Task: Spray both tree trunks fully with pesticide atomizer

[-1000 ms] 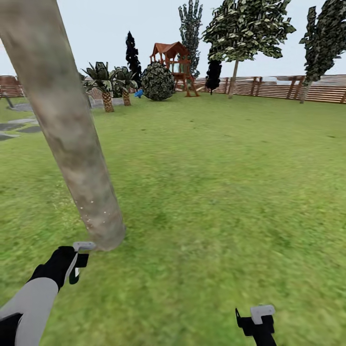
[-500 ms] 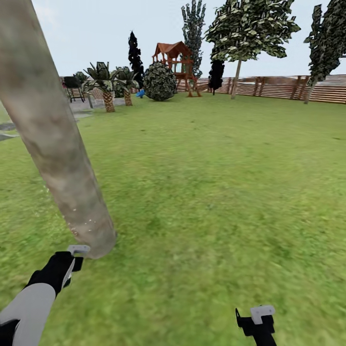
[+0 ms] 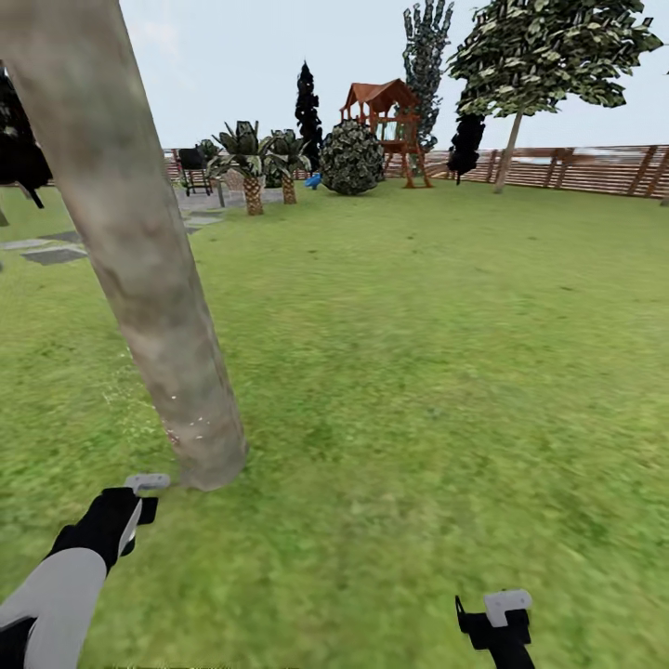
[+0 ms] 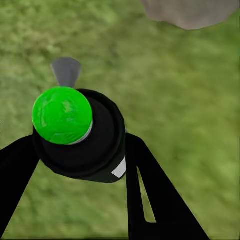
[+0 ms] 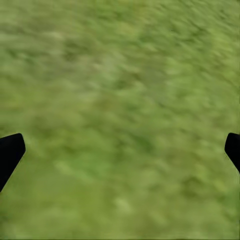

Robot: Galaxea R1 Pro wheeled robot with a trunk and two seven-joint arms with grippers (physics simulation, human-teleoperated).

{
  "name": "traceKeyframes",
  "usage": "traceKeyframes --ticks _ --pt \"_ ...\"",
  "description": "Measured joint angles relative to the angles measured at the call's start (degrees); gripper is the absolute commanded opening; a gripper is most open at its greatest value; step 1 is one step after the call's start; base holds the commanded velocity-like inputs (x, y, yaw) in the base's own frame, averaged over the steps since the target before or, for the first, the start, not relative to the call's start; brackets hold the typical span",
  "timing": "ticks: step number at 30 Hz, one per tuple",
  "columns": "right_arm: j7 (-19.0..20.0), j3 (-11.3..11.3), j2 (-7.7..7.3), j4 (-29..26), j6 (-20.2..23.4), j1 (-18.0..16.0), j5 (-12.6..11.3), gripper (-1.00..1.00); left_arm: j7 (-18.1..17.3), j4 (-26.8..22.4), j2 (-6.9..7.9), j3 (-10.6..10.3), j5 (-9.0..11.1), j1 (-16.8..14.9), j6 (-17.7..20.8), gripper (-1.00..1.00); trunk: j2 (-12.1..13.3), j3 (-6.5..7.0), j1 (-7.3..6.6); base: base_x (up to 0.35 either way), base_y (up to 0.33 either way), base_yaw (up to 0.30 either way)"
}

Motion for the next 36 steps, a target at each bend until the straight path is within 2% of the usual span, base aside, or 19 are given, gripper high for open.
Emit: traceKeyframes --ticks 20,30,36 --pt "0.0 0.0 0.0 0.0 0.0 0.0 0.0 1.0 -0.2 0.1 -0.57 0.0 -0.1 0.0 0.1 -1.0 0.0 0.0 0.0 0.128 -0.243 0.009" --pt "0.0 0.0 0.0 0.0 0.0 0.0 0.0 1.0 -0.3 -0.3 -0.49 0.0 -0.1 0.0 0.1 -1.0 0.0 0.0 0.0 0.104 -0.263 0.253" --pt "0.0 0.0 0.0 0.0 0.0 0.0 0.0 1.0 -0.3 -0.3 -0.48 0.0 0.0 0.0 0.1 -1.0 0.0 0.0 0.0 0.184 -0.238 0.035"
